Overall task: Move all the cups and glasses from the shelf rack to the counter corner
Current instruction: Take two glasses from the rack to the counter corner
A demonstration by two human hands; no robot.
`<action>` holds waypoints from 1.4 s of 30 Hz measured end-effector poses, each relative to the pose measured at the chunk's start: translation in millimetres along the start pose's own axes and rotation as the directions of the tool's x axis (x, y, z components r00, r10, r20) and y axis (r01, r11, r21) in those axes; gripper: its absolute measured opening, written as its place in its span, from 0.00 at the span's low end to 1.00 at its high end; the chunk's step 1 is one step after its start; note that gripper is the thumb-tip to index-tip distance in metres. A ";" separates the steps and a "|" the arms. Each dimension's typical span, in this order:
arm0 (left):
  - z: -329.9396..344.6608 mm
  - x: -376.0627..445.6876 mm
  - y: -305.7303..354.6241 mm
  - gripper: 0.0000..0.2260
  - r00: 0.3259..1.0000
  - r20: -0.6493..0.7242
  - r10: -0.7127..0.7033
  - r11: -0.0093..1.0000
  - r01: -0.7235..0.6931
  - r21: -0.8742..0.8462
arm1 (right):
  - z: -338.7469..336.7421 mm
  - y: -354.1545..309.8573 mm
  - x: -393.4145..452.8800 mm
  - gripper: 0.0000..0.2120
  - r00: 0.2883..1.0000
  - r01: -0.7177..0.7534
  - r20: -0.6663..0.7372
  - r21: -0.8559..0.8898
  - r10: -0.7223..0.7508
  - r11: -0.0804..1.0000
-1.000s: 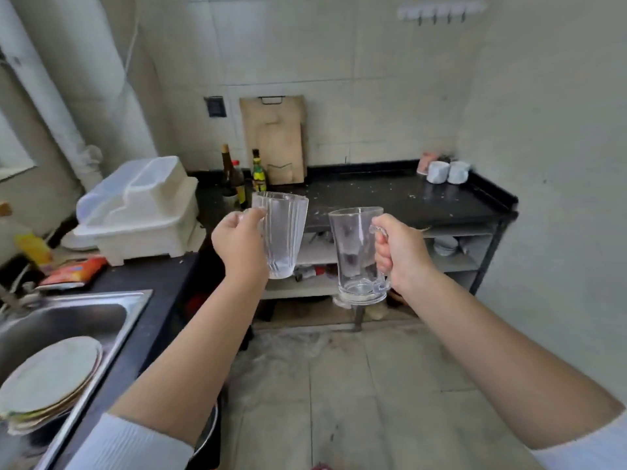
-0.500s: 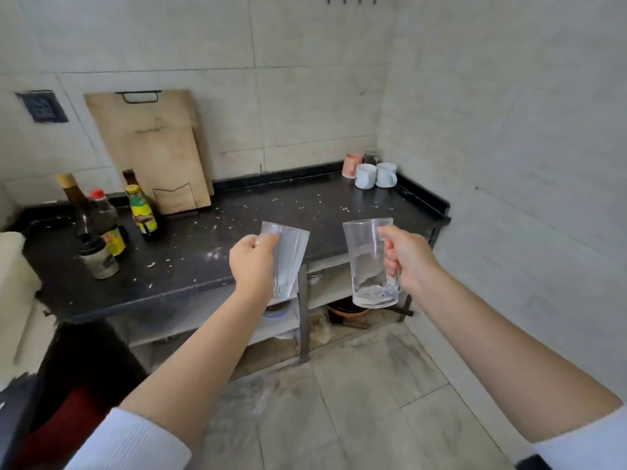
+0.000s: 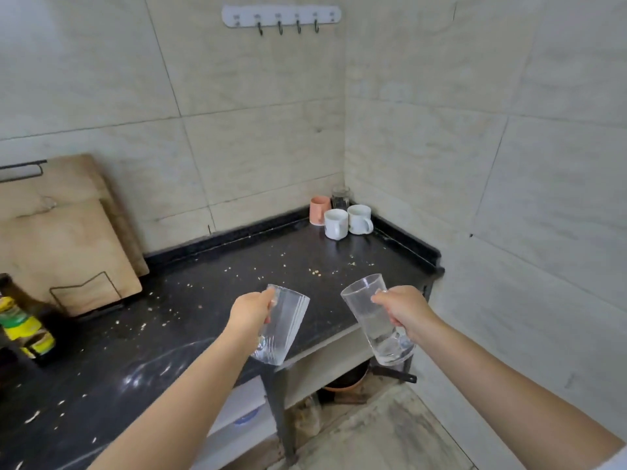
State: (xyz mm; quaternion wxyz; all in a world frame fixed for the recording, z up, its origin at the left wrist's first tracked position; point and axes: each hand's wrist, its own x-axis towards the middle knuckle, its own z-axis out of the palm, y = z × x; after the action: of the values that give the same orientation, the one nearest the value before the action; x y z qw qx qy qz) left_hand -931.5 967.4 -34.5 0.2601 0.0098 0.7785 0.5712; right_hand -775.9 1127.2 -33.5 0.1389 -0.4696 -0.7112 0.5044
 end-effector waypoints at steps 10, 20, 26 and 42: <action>49.8 124.4 54.2 0.09 0.961 0.120 -0.249 0.958 0.226 0.175 | -5.0 -28.0 151.6 0.15 0.976 0.190 0.051 -0.672 -0.211 0.716; 77.7 287.1 81.6 0.06 0.899 0.223 -0.377 0.897 0.415 -0.154 | 50.2 -79.0 299.5 0.17 0.964 0.234 0.256 -0.670 -0.077 0.705; 106.3 379.5 118.6 0.10 0.955 0.080 -0.285 0.926 0.296 -0.232 | 93.3 -105.5 371.0 0.21 0.946 0.315 0.257 -0.579 -0.198 0.752; 188.7 528.7 120.9 0.18 0.991 -0.038 -0.130 0.971 0.120 -0.205 | 162.2 -85.8 488.1 0.18 0.946 0.297 0.241 -0.387 -0.215 0.873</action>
State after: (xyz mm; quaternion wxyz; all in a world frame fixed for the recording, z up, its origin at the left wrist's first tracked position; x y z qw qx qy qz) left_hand -1344.1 1341.3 -174.6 0.2754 -0.0804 0.7217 0.6300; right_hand -1184.0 1422.1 -169.0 0.0325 -0.3392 -0.8686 0.3598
